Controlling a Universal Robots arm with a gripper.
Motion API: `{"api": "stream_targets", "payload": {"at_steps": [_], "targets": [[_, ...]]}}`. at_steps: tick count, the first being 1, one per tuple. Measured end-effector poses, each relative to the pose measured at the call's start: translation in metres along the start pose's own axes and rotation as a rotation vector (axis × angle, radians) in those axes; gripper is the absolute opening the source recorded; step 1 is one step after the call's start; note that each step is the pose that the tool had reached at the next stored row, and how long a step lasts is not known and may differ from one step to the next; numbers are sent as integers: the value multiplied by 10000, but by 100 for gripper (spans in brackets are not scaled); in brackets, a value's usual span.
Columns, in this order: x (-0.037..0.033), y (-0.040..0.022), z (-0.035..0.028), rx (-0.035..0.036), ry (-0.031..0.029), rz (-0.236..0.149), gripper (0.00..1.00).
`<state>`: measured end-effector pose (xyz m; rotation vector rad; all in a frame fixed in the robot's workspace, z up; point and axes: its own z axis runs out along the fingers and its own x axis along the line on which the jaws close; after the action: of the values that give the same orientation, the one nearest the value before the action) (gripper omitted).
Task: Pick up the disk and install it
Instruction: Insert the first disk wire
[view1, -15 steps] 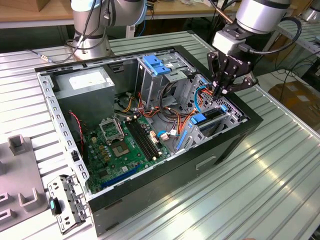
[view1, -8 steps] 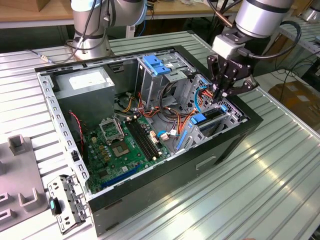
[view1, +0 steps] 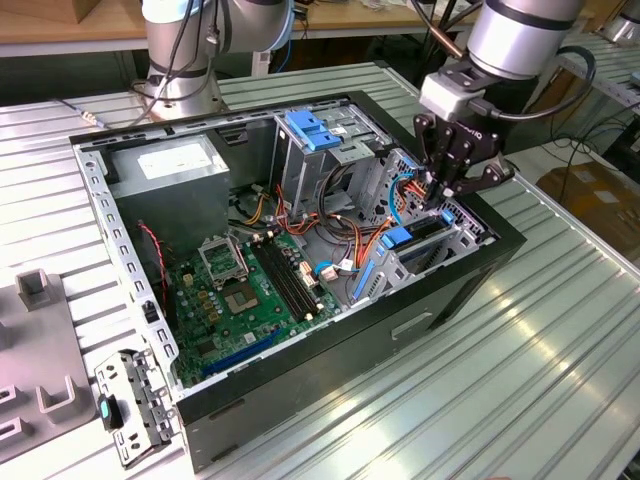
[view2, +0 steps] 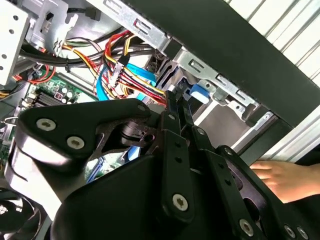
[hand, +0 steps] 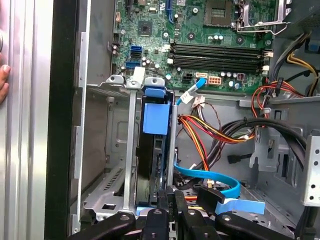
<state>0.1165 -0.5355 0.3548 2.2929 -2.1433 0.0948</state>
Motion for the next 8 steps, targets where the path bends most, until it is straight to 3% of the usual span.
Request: {"api": "stream_targets", "payload": {"at_steps": [8], "targets": [[27,51,41,45,16,214,16]]}}
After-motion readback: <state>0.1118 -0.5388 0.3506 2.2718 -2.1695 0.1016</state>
